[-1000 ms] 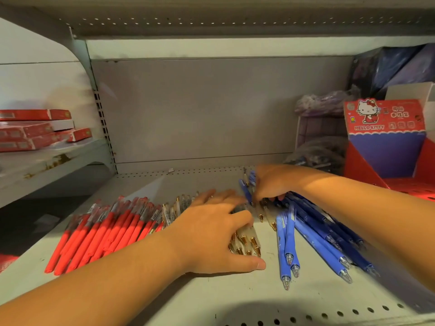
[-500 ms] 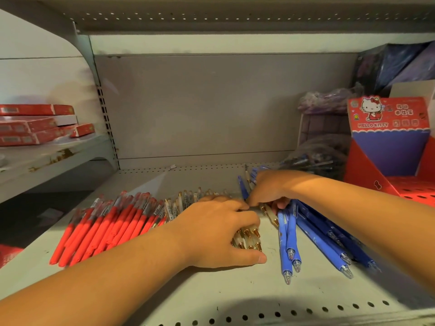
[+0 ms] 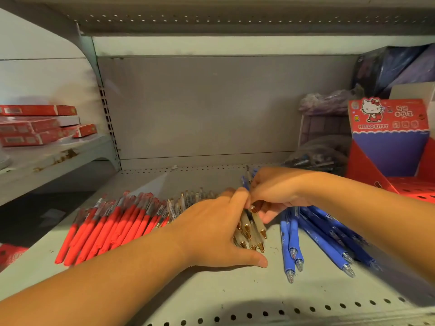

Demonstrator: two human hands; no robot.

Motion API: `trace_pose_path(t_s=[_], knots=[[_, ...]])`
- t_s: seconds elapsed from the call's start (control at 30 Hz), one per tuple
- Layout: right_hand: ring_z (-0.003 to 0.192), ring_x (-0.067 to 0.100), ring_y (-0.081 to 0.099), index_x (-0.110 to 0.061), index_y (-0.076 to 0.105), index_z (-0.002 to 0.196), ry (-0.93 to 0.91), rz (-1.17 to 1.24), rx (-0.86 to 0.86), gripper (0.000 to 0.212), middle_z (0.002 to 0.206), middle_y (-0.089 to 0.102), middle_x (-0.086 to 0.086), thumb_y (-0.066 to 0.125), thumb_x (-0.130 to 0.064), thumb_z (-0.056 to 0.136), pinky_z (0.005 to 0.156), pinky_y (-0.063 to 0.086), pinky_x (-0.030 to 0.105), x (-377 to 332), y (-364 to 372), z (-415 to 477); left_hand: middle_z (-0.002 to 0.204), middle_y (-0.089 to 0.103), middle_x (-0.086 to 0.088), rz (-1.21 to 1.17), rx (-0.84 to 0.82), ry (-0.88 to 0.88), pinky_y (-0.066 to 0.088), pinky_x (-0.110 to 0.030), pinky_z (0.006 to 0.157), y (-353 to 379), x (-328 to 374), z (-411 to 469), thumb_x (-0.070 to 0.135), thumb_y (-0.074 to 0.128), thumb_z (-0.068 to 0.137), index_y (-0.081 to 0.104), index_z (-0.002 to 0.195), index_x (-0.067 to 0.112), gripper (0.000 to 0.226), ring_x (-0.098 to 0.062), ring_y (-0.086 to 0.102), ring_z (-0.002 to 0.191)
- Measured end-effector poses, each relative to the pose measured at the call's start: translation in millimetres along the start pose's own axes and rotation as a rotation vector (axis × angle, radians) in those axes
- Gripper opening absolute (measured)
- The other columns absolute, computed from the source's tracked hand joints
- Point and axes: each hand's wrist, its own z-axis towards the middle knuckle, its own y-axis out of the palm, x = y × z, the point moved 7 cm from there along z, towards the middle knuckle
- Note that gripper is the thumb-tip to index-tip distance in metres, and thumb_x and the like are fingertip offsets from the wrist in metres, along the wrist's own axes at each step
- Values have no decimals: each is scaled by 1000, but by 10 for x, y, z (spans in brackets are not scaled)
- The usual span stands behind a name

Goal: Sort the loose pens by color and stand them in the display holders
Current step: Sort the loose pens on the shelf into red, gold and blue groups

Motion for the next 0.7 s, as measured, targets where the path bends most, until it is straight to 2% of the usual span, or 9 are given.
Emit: trace_pose_path(t_s=[0.13,0.2,0.3,0.37,0.43,0.57,0.63,0.7], knots=[[70,20,73,2,67,97,-45,-59,-17,18,77,74,14,61,-15,95,67,62,29,23,18,27,115,45,10,0,-5,-2,42,-27,71,12,-11,-7,87,56,65,24,125,37,85,-11,53,87],[73,21,69,3,69,100,-70,-91,-51,18,87,73,19,63,-13,94,68,62,30,44,-13,34,121,48,12,-35,-44,-3,45,-32,83,42,-15,-13,86,55,69,22,130,41,82,-11,51,98],[77,20,66,-1,73,95,-97,-72,-150,14,90,73,16,64,-11,93,69,59,26,70,-106,22,121,41,13,-44,-150,17,29,-40,101,111,9,-7,81,50,78,30,133,54,64,-11,35,115],[80,19,68,-3,72,98,-110,-49,-205,17,94,75,12,60,-15,96,68,57,26,64,-195,46,132,39,9,-19,-174,13,19,-45,108,131,-1,15,79,49,80,36,133,53,61,-11,28,128],[77,17,70,-5,70,101,-109,-77,-132,17,98,75,11,59,-18,97,62,55,24,54,-395,171,146,35,5,-23,-171,8,11,-48,112,134,-5,37,79,50,79,38,132,51,61,-12,20,137],[57,14,63,-4,68,99,-38,-211,179,16,81,74,6,62,-18,94,49,49,22,72,-861,563,155,26,3,0,-169,28,4,-53,115,146,1,36,82,47,78,36,129,49,62,-11,9,143],[54,13,60,-2,69,96,-11,-275,275,16,77,71,8,62,-16,93,47,47,21,83,-960,759,154,27,8,-8,-146,53,7,-51,115,122,12,33,82,47,78,39,127,46,61,-8,11,142],[52,16,58,0,70,88,-22,-334,351,16,72,68,10,63,-13,91,45,46,22,60,-988,947,148,36,14,-17,-125,95,14,-48,115,84,27,47,80,48,79,44,124,43,58,-10,24,138]])
